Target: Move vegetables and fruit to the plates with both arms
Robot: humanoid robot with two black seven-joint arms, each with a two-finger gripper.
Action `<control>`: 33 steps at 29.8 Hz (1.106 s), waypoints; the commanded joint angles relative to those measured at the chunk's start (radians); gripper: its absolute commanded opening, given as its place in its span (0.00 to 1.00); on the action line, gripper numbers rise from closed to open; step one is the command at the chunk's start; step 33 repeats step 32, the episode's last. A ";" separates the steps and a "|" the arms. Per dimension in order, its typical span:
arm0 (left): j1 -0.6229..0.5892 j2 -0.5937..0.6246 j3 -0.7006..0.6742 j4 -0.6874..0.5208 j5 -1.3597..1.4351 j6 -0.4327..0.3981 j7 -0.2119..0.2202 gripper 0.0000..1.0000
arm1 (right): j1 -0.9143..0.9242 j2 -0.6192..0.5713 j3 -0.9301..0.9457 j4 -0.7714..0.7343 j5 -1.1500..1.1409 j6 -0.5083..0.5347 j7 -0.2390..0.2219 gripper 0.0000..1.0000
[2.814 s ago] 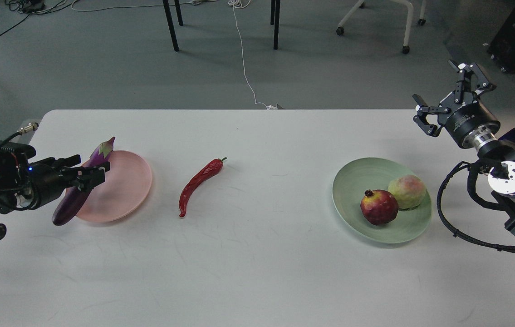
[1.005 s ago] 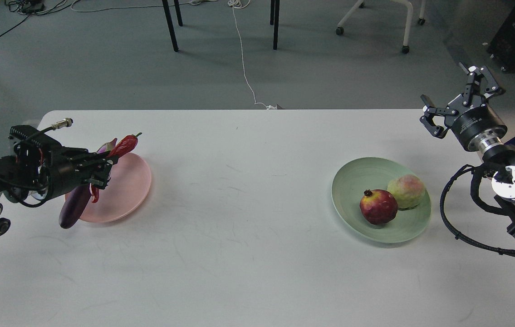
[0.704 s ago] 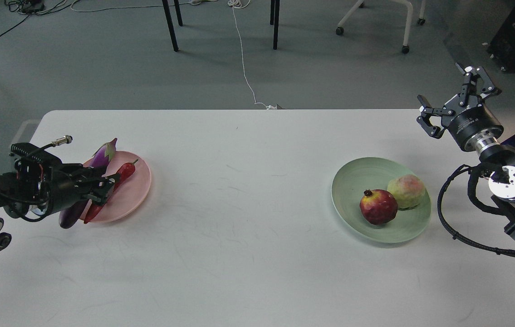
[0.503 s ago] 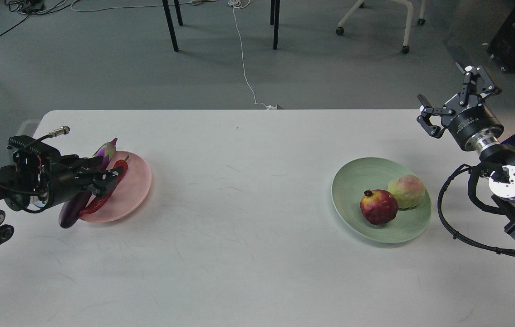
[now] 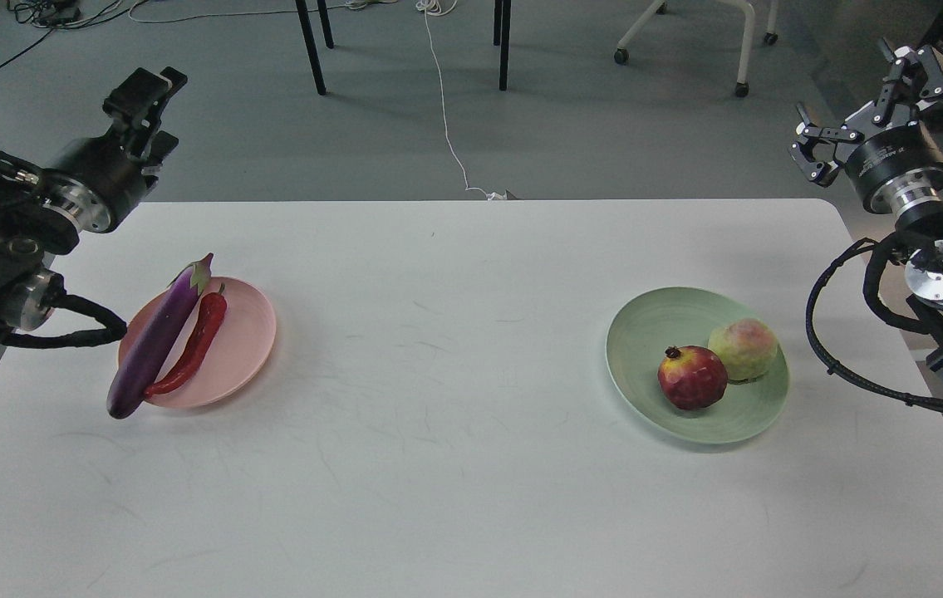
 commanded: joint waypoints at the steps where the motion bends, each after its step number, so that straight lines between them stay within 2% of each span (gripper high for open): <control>1: -0.002 -0.077 -0.111 0.053 -0.206 -0.028 0.000 0.98 | 0.001 0.001 0.063 0.032 0.001 0.014 0.015 0.99; 7: 0.005 -0.231 -0.358 0.208 -0.283 -0.172 0.008 0.98 | 0.000 0.003 0.195 0.101 0.013 -0.016 0.000 0.99; 9: 0.008 -0.248 -0.384 0.278 -0.289 -0.211 0.009 0.98 | 0.003 0.007 0.209 0.090 0.013 -0.039 -0.018 0.99; 13: -0.004 -0.285 -0.386 0.377 -0.334 -0.295 0.012 0.98 | 0.001 0.024 0.211 0.021 0.013 -0.053 -0.095 0.99; 15: -0.009 -0.286 -0.381 0.391 -0.348 -0.321 0.014 0.98 | 0.001 0.055 0.203 -0.028 0.011 -0.043 -0.101 0.99; 19: -0.010 -0.286 -0.373 0.420 -0.351 -0.343 0.014 0.98 | 0.000 0.069 0.194 -0.068 0.011 -0.029 -0.104 0.99; 24: -0.010 -0.286 -0.384 0.421 -0.352 -0.346 0.000 0.98 | -0.005 0.092 0.192 -0.067 0.011 0.050 -0.108 0.99; 33: -0.019 -0.285 -0.386 0.414 -0.352 -0.346 0.001 0.98 | 0.009 0.110 0.192 -0.062 0.010 0.059 -0.109 0.99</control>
